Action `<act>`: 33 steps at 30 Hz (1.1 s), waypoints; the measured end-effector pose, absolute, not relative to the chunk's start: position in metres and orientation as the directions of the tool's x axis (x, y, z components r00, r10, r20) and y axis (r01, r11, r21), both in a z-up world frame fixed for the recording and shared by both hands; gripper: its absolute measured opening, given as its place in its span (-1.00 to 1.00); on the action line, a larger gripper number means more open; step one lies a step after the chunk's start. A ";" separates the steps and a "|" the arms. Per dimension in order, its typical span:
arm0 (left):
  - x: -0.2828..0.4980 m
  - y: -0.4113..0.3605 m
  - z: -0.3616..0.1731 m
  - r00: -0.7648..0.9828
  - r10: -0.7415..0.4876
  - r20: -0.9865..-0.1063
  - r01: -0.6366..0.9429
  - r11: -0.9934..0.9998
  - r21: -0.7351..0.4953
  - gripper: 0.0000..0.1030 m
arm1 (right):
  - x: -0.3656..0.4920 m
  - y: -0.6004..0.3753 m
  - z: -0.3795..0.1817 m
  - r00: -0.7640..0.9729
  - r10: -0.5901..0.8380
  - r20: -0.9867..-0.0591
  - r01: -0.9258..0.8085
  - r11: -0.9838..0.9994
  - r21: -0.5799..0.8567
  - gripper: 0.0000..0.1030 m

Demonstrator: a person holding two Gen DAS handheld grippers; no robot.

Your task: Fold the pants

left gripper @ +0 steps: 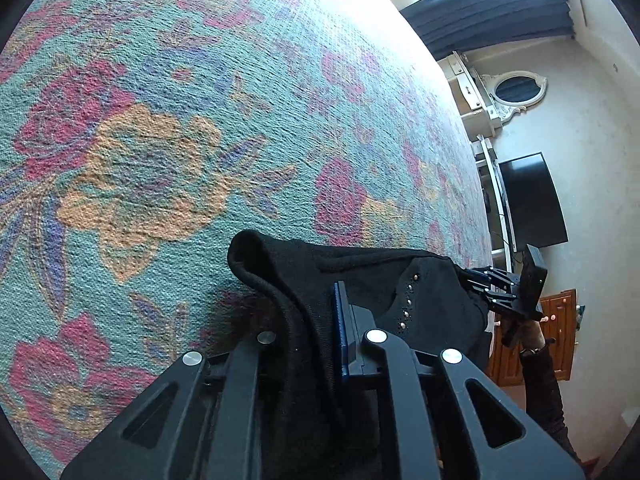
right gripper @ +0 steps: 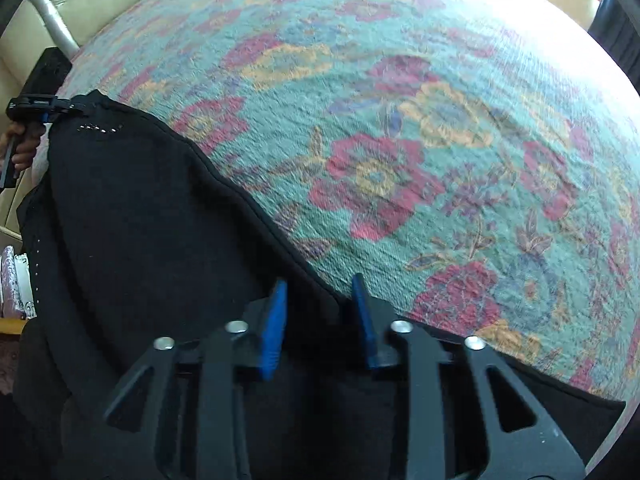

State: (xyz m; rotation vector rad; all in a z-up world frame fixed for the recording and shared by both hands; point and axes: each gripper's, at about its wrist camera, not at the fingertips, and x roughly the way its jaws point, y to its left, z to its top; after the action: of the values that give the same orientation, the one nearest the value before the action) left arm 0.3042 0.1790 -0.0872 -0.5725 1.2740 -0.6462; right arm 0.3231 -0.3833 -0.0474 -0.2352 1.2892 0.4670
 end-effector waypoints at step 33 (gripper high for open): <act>0.128 0.264 -0.088 0.357 -0.743 -0.566 0.100 0.633 -0.768 0.32 | 0.045 -0.393 -0.032 0.479 0.340 -0.809 -0.352 0.919 0.178 -0.08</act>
State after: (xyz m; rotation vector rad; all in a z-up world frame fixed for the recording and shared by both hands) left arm 0.1282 0.2642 -0.0877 -0.7094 1.0765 -0.6069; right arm 0.0453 -0.3931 -0.0319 -0.0130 0.9844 0.4224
